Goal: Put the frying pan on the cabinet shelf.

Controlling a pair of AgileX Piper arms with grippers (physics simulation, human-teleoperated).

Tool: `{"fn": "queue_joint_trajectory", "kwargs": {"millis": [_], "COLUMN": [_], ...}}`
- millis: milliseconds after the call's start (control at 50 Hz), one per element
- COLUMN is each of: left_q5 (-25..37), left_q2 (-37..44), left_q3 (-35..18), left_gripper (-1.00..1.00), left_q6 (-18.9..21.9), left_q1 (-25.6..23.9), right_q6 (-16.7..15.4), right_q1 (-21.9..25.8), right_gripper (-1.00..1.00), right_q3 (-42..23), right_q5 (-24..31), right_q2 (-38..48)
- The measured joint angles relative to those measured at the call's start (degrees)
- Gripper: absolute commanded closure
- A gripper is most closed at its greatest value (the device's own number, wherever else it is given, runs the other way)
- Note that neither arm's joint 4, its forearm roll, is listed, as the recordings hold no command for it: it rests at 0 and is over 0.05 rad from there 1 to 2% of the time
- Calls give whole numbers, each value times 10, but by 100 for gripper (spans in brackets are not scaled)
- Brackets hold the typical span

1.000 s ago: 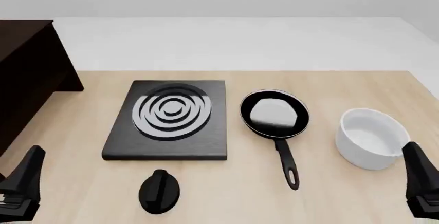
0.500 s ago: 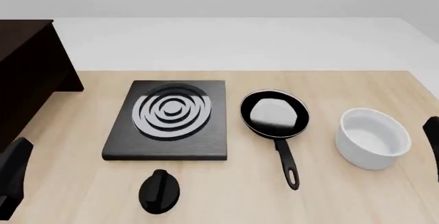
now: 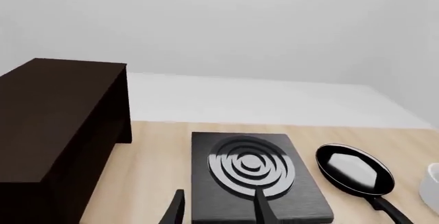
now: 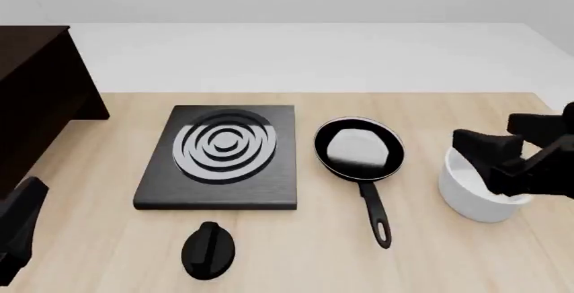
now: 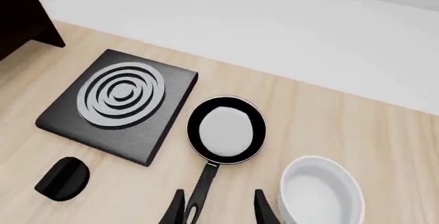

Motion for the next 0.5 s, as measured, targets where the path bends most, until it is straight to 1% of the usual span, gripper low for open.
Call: {"fn": "queue_joint_trajectory", "kwargs": {"millis": [80,200,260,320,400,440,500], "left_q5": [-1,2,4,6,5,7,9], "left_q2": [3,8,11,13,16,17,19], "left_q3": [1,0,-2,-4,-4,-5,-8], "left_gripper": [-100,-100,-100,-100,-100,-100,-100], "left_q6": [-6,-18,-22,-24,-25,-29,-33], "left_q1": [-6,-18,-24,-30,-37,-40,-44], "right_q6": [8,59,76,86,91,102,110], "right_q1": [16,52,67,75,78,82,84], "right_gripper": [-100,-100,-100,-100,-100,-100,-100], "right_q3": [-29,-59,-71,-79,-86,-89,-95], "right_q5": [30,73,90,103,113,116,118], "right_q2": [35,87,109,130,158,172,192]}}
